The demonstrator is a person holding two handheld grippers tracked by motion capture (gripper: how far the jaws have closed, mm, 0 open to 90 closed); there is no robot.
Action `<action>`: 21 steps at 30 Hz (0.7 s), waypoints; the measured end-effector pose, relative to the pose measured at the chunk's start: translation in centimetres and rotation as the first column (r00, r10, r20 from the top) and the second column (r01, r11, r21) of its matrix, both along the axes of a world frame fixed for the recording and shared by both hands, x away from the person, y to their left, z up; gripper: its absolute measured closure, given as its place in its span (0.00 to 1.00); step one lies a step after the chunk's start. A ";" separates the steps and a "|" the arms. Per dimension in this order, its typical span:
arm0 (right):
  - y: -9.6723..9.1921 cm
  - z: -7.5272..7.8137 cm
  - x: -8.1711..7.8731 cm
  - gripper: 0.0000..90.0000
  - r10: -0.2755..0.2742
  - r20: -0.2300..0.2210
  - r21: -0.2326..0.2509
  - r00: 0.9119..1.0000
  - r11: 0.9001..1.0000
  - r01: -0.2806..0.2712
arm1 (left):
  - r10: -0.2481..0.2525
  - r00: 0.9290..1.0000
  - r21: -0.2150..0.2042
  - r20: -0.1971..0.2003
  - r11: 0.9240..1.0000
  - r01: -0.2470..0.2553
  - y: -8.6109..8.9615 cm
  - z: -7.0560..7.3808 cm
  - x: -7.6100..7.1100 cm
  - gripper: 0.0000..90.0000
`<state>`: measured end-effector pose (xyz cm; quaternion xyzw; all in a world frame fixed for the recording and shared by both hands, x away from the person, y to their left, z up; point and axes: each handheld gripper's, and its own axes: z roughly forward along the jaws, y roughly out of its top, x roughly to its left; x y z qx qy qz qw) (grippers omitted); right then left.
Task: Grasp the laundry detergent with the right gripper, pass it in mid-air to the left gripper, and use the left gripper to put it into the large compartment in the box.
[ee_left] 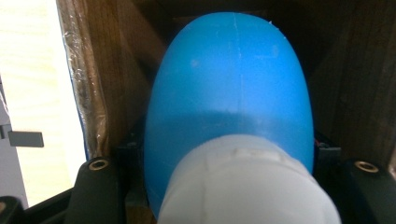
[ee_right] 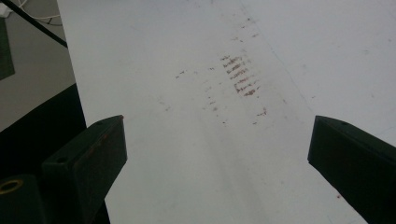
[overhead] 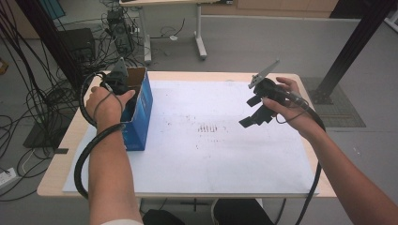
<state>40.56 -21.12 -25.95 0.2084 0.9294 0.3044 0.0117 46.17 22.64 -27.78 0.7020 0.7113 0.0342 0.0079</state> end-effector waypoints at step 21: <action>0.2 0.2 0.0 0.05 0.003 -0.001 -0.007 1.000 1.000 -0.003 | -0.004 1.000 -0.001 0.006 1.000 0.004 0.1 0.1 0.0 0.40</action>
